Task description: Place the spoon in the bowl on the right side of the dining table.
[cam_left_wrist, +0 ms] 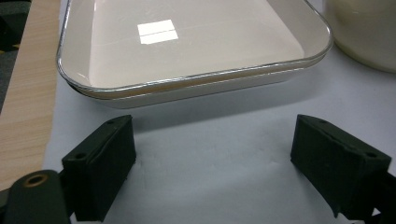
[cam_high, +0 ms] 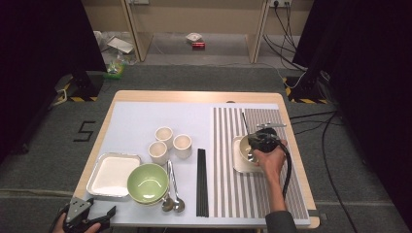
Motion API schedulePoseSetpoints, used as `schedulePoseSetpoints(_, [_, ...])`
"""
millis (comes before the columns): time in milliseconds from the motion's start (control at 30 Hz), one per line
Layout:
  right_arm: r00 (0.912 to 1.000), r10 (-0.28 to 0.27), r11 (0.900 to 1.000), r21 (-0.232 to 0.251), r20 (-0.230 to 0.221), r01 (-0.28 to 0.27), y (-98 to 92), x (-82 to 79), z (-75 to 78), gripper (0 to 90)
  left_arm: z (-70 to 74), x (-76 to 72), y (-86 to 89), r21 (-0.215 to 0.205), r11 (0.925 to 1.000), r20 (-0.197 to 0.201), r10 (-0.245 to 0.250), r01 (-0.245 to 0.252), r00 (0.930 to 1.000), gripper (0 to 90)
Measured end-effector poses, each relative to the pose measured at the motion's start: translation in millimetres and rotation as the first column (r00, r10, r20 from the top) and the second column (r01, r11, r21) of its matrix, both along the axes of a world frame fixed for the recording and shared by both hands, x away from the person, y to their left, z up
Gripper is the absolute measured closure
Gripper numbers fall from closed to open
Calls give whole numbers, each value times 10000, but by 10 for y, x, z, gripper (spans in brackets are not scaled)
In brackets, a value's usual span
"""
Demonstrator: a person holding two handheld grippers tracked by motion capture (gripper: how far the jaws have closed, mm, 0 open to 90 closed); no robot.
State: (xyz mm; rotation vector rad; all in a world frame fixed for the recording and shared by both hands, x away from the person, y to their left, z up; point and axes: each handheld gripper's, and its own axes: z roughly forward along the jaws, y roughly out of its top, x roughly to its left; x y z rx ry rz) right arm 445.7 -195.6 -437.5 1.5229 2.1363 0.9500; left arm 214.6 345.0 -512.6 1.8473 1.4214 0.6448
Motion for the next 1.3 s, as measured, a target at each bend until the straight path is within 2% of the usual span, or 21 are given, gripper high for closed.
schedulePoseSetpoints(333, [9999, 81, 10000, -19, -119, -81, 30, -1, -24, 849, 0, 0, 0, -5, 10000, -7, -15, 15, 10000, 126])
schedulePoseSetpoints(667, [10000, 63, 9999, -79, -25, -63, 16, -9, 2, 822, 0, 1, -2, -25, 10000, 4, -2, 2, 10000, 127])
schedulePoseSetpoints(800, [9999, 41, 10000, 55, 145, -42, 22, -14, 40, 801, 0, 2, -3, -26, 10000, 4, 3, -3, 10000, 127])
schedulePoseSetpoints(1200, [9976, 37, 9999, -114, 696, -29, 66, 23, 194, 711, -1, 1, -3, -29, 10000, 6, 2, -2, 10000, 126])
schedulePoseSetpoints(1300, [9978, -27, 9998, -169, 661, 39, 90, 33, 201, 696, 0, 1, -2, -23, 10000, 2, -2, 2, 10000, 126])
